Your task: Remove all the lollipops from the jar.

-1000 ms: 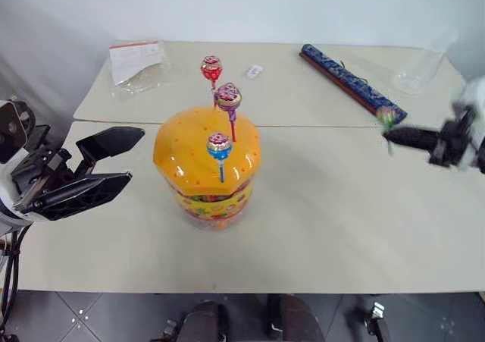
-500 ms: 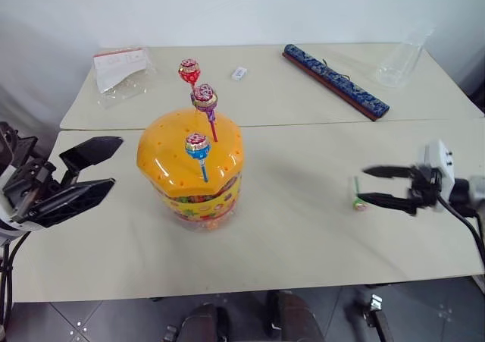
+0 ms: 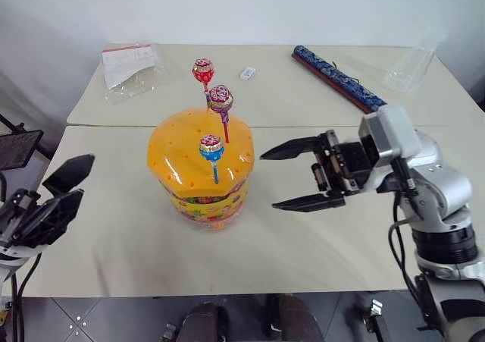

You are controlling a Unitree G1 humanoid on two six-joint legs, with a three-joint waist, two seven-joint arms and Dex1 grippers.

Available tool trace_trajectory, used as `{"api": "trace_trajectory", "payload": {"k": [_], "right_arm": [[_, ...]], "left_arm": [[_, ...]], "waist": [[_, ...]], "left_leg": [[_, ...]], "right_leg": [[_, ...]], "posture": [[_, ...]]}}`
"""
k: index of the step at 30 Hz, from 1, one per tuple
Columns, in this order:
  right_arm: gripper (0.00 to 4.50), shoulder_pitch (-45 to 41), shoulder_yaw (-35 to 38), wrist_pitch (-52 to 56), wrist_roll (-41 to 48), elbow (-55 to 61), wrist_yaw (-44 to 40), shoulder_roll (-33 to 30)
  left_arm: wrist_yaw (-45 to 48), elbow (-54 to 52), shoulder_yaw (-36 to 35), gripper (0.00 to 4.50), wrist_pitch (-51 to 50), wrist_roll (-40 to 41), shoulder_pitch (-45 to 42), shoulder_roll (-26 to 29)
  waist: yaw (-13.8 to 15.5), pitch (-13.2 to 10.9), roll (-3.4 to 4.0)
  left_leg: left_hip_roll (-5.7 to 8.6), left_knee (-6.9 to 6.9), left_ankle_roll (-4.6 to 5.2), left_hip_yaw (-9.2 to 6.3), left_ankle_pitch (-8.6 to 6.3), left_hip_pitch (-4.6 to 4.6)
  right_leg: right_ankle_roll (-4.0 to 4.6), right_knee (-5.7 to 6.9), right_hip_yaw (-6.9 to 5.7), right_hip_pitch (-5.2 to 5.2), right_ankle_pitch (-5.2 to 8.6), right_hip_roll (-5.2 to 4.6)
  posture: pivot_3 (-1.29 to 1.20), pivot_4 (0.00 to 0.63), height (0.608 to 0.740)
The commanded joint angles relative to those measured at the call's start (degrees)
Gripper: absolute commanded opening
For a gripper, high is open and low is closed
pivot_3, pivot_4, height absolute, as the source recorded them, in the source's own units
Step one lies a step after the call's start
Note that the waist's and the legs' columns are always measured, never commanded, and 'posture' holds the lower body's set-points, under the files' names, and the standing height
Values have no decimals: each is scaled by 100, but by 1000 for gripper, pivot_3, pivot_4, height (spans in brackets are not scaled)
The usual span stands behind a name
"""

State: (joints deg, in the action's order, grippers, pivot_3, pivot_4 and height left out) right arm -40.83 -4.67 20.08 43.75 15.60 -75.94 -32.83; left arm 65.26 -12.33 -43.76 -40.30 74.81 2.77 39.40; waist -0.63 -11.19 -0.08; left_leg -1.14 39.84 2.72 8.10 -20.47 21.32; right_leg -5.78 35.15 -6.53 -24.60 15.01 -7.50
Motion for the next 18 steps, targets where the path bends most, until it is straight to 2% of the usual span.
{"api": "trace_trajectory", "payload": {"k": [1, 10, 13, 18], "right_arm": [[3347, -374, -180, -110, -200, -19, 294, 435], [3347, -800, -731, 116, -641, -57, 478, 927], [2803, -930, -744, 174, -692, -154, 472, 970], [1169, -1094, -733, 319, -673, -307, 524, 1065]], "left_arm": [[28, 46, 63, 4500, -215, 302, -73, 97], [446, -37, 422, 4500, 329, -232, -225, -174], [551, -73, 481, 4500, 504, -309, -258, -258], [674, -120, 572, 4500, 599, -325, -269, -292]], "waist": [[-20, 0, 0], [-100, 2, -2], [-110, 1, -2], [-114, 2, -3]], "left_leg": [[-2, 2, 0, 2, 0, 0], [1, 7, -1, 3, -1, -2], [0, 6, -1, 6, -1, -1], [-3, 6, -1, 11, -1, -2]], "right_leg": [[0, 1, 0, 0, 0, 2], [1, 29, -9, -9, 1, 2], [1, 31, -20, -14, 1, 6], [1, 31, -29, -15, 1, 5]], "posture": [[0, 150, 740], [0, 150, 740], [0, 150, 740], [0, 150, 740]]}}
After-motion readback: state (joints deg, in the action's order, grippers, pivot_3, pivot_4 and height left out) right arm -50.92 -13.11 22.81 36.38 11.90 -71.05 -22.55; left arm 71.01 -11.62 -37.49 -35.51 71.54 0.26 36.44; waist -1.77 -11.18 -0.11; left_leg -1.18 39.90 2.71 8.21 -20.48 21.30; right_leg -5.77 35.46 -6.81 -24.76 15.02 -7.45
